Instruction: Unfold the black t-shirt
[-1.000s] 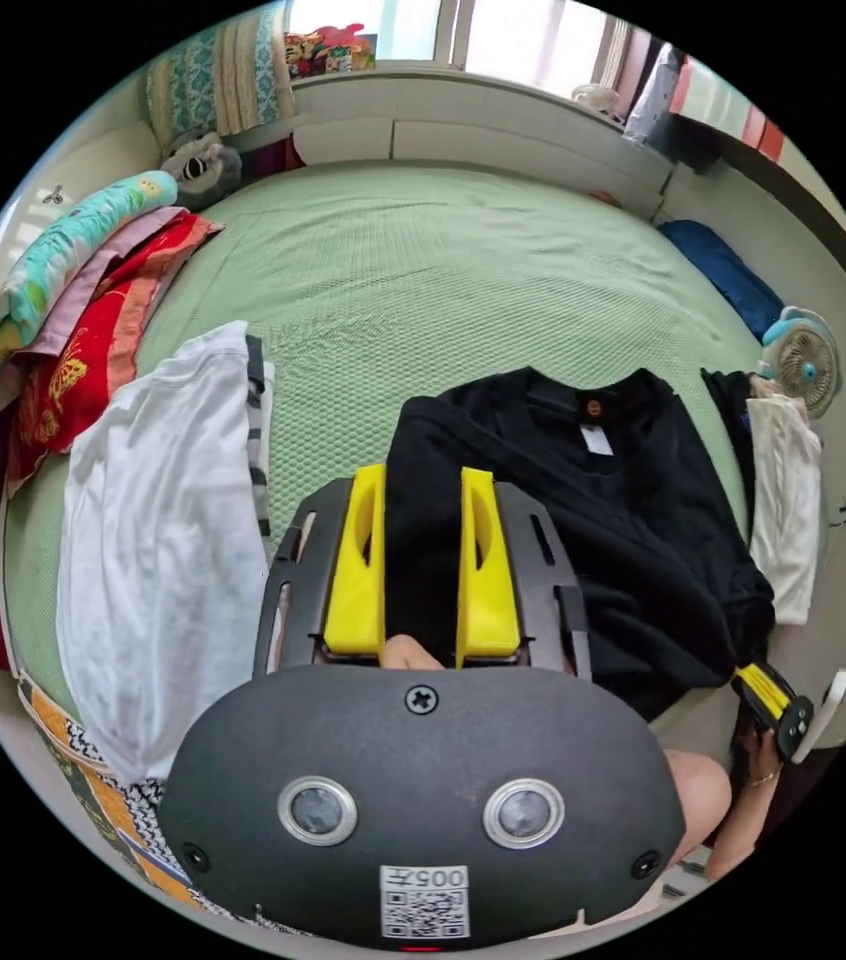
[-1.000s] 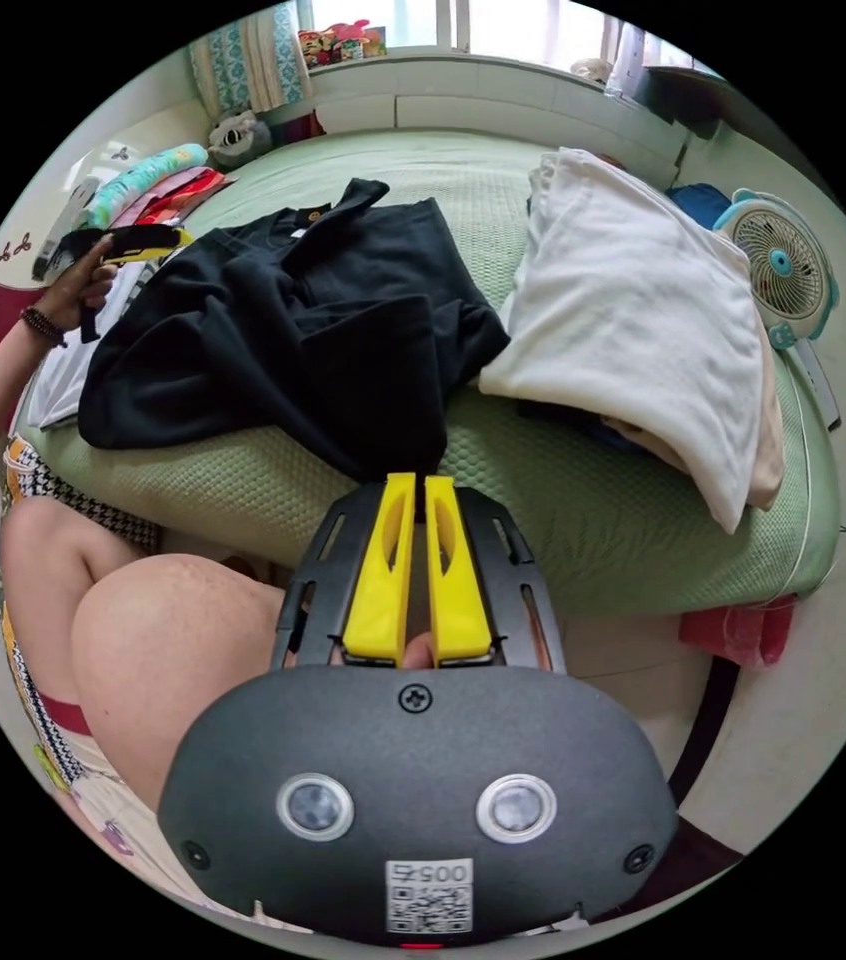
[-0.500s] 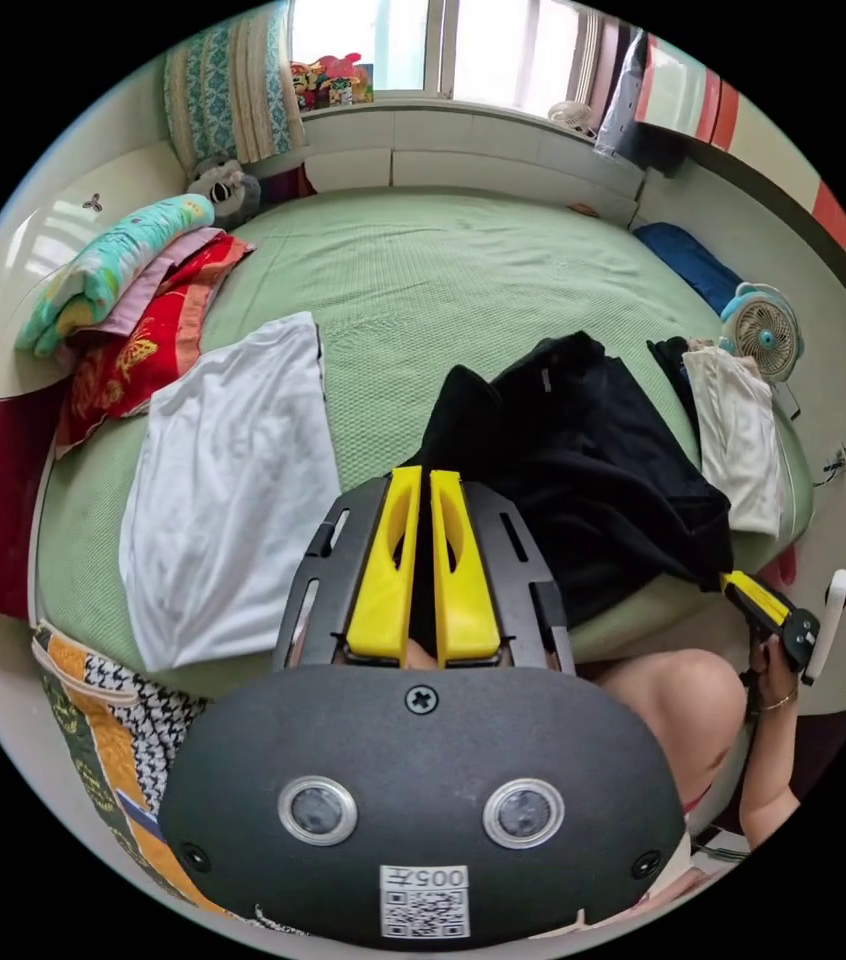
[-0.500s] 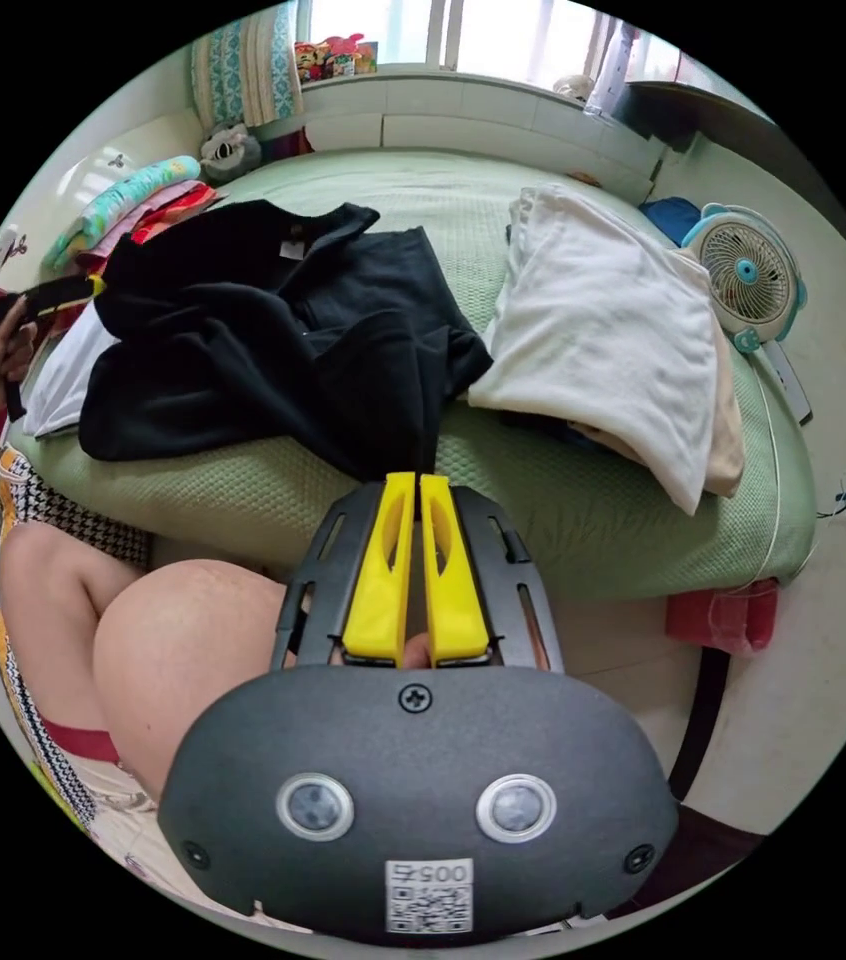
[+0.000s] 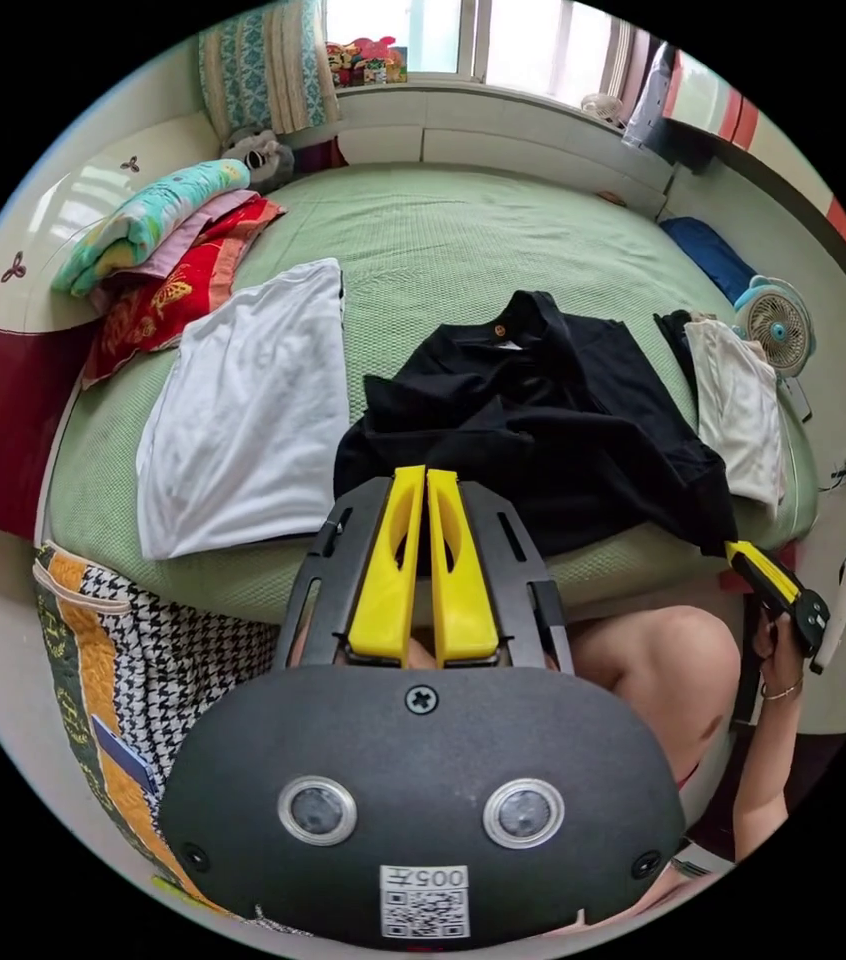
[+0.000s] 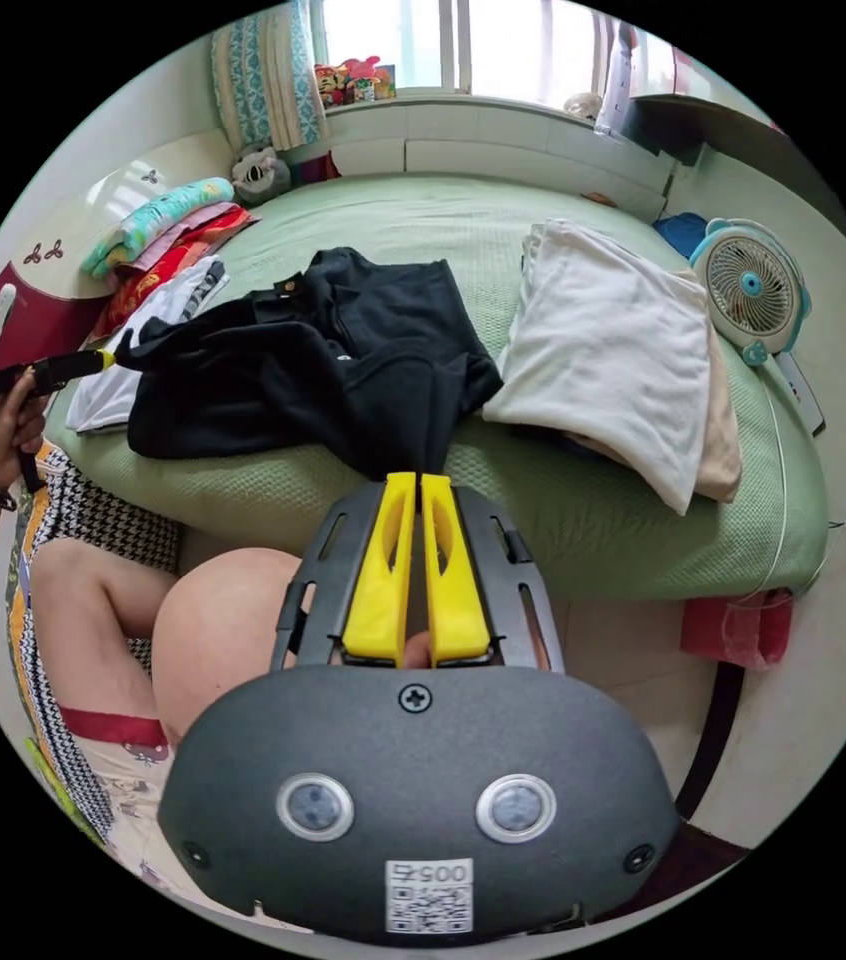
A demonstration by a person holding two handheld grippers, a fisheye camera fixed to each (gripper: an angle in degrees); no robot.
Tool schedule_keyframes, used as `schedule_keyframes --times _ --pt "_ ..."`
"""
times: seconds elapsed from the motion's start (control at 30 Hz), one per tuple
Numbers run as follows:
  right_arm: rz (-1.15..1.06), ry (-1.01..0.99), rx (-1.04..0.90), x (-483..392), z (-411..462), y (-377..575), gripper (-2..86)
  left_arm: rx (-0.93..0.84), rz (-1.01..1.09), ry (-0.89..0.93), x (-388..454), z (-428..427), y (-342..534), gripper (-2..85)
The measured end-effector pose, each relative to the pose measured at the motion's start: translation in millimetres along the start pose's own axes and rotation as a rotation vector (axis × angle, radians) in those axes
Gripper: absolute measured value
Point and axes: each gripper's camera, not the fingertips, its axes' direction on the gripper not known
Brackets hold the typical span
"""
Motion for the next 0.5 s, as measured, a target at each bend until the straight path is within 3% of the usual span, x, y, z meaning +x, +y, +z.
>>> schedule_keyframes --times 0.13,0.33,0.5 --pt "0.070 -0.043 0.039 15 -12 23 3.6 -0.007 0.044 -0.022 -5 -7 12 0.1" --pt "0.006 -0.125 0.130 9 -31 25 8.8 -0.013 0.055 0.008 -20 -16 35 0.1" --pt "0.008 -0.041 0.094 -2 -12 -6 10.2 -0.013 0.045 0.056 -35 -22 59 0.0"
